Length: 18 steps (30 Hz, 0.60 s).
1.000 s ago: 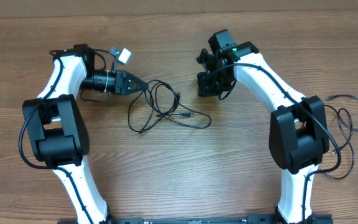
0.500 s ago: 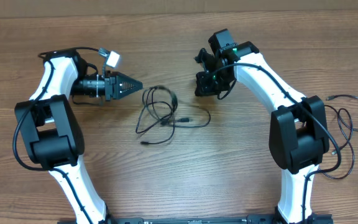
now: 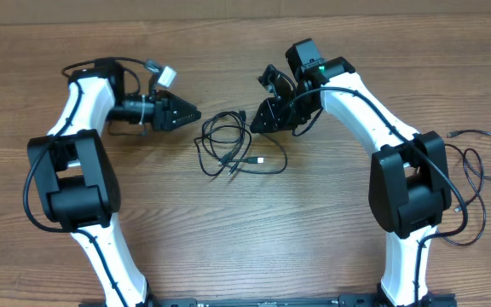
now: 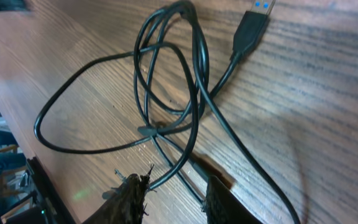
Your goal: Untangle cables
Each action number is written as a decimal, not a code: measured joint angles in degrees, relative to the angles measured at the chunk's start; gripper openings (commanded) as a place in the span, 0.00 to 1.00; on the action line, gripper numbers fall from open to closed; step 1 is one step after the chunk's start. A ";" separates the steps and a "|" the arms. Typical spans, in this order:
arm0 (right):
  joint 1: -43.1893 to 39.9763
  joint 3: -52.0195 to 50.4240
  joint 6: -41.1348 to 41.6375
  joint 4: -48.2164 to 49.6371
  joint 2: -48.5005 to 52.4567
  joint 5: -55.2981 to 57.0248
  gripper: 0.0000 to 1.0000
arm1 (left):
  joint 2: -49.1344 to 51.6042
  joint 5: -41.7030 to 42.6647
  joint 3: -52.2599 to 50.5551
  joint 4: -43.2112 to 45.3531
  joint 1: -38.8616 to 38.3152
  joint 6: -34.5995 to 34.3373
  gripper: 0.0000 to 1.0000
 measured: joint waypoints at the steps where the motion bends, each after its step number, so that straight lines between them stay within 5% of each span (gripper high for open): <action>1: 0.00 0.00 0.04 0.28 0.00 -0.04 0.37 | 0.00 -2.69 0.00 1.92 -0.68 -4.20 0.44; 8: 0.63 0.00 1.60 2.54 0.00 -0.39 0.46 | 0.00 -29.03 -0.02 9.18 -8.22 -29.38 0.48; 15: 2.64 -0.02 4.46 -0.59 0.00 4.15 0.66 | 0.00 -46.95 -0.04 11.82 -15.32 -42.29 0.48; 18: 2.99 -0.02 5.81 -2.99 0.00 8.90 0.82 | 0.00 -50.18 -0.04 13.18 -16.92 -44.63 0.38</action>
